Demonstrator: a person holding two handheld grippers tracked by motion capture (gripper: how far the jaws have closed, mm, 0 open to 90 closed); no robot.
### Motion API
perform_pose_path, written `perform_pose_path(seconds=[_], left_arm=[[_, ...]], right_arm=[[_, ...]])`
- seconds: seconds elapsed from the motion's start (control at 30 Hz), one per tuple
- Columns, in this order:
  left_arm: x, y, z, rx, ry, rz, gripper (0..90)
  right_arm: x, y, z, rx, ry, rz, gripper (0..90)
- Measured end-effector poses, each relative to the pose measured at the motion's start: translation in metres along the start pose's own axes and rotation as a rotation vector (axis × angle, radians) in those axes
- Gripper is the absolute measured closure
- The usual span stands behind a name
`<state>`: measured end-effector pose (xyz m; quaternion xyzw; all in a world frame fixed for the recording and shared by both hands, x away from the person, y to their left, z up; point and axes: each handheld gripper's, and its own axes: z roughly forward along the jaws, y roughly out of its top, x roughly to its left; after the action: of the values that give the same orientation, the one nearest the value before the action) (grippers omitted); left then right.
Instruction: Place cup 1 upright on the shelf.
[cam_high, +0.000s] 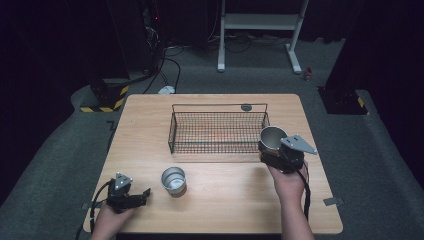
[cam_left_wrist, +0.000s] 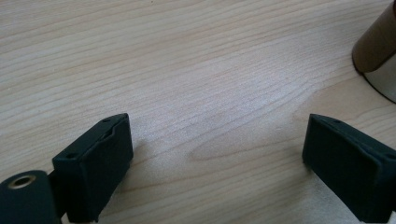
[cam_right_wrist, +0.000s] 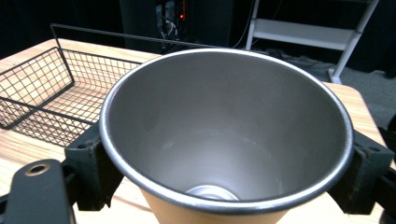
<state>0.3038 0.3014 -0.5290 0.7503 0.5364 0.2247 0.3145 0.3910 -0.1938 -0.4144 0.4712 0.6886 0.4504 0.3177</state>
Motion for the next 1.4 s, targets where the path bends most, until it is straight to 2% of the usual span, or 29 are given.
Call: perform_pose_path(seconds=[0.23, 0.33, 0.47, 0.57, 0.73, 0.97, 1.13, 1.3, 1.4], left_arm=[[0.002, 0.0, 0.001, -0.006, -0.005, 0.01, 8.5], [0.003, 0.0, 0.002, -0.011, 0.009, 0.008, 8.3], [0.007, -0.001, 0.0, -0.013, 0.007, 0.002, 9.5], [0.012, 0.0, 0.002, -0.021, 0.002, 0.015, 9.9], [0.017, 0.002, 0.004, -0.02, 0.009, 0.001, 10.3], [0.016, 0.003, 0.005, -0.023, 0.016, -0.012, 10.2], [0.017, 0.002, 0.004, -0.02, 0.021, -0.004, 10.2], [0.017, 0.002, 0.004, -0.02, 0.021, -0.005, 10.2], [0.016, 0.002, 0.005, -0.02, 0.019, -0.008, 10.2]], right_arm=[[0.014, 0.017, 0.009, -0.028, 0.013, -0.011, 13.3], [0.02, 0.023, 0.013, -0.041, 0.011, -0.02, 13.3], [0.024, 0.031, 0.015, -0.066, 0.015, -0.023, 13.3], [0.026, 0.037, 0.017, -0.064, 0.013, -0.032, 13.3], [0.028, 0.043, 0.024, -0.073, 0.026, -0.032, 13.3], [0.031, 0.05, 0.044, -0.081, 0.049, -0.034, 13.3], [0.036, 0.052, 0.063, -0.055, 0.06, -0.041, 13.2], [0.04, 0.052, 0.074, -0.05, 0.067, -0.042, 13.3], [0.043, 0.053, 0.085, -0.023, 0.062, -0.046, 13.2]])
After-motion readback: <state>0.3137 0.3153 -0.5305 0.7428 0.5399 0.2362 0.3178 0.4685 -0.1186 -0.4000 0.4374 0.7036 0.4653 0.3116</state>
